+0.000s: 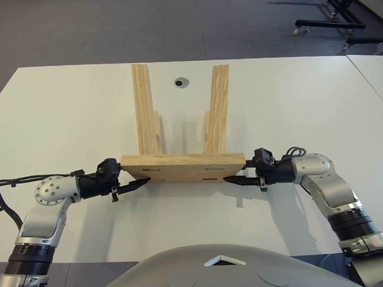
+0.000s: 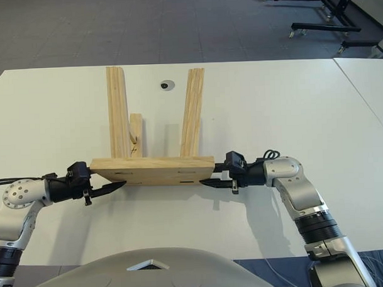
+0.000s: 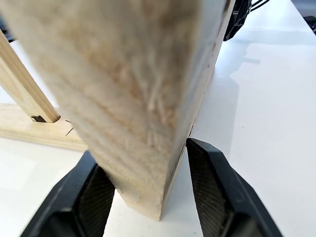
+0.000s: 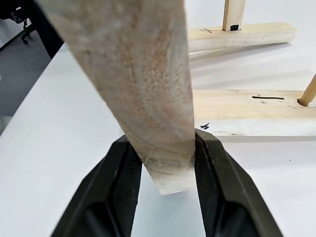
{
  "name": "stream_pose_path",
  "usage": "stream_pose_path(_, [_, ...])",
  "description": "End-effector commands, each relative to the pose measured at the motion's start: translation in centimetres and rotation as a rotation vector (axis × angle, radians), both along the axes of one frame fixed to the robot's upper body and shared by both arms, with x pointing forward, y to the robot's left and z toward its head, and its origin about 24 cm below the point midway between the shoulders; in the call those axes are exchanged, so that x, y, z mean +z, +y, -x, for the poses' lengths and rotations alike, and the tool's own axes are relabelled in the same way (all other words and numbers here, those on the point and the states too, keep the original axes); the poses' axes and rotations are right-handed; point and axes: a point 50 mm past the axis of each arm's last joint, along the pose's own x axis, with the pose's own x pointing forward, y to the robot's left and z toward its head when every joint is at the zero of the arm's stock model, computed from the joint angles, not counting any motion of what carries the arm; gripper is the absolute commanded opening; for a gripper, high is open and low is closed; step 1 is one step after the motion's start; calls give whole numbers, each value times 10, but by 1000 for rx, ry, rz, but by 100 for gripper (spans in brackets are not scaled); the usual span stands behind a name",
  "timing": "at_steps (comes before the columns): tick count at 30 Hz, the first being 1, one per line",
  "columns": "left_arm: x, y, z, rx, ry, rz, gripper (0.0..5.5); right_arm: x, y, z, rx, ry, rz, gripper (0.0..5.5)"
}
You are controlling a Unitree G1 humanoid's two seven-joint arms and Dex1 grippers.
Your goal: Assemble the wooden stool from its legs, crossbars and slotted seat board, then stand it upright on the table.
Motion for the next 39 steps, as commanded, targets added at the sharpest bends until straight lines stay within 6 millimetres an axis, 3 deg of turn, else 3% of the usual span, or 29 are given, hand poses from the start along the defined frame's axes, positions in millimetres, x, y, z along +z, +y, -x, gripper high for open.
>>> stream_pose_path(1, [14, -7, 16, -85, 131, 103, 207, 19, 14, 8, 83, 91, -78, 143])
stream_pose_path(5, [40, -7, 27, -177, 253, 203, 185, 38, 14, 27, 99, 325, -121, 143])
stream_pose_path(11, [84, -12, 31, -238, 408, 441, 174, 81, 14, 44, 145, 685, -245, 143])
stream_pose_path(16, [103, -16, 47, -222, 508, 598, 174, 119, -5, 43, 216, 947, -244, 143])
stream_pose_path(19, [112, -16, 47, -172, 525, 706, 174, 132, -11, 38, 206, 1100, -282, 143])
stream_pose_path(23, [113, -12, 42, -69, 520, 843, 174, 129, -19, 25, 146, 1198, -338, 143])
stream_pose_path(27, [119, 6, 20, 89, 477, 976, 174, 118, -24, 11, 72, 1253, -371, 145])
stream_pose_path(30, [114, 15, 3, 214, 477, 1024, 174, 116, -3, 0, 90, 1155, -384, 145])
stream_pose_path(34, [111, 18, -7, 264, 490, 1070, 174, 115, 9, -15, 49, 1092, -436, 145])
stream_pose_path(39, [108, 15, -6, 256, 539, 1092, 174, 127, -1, -23, 143, 1164, -478, 145])
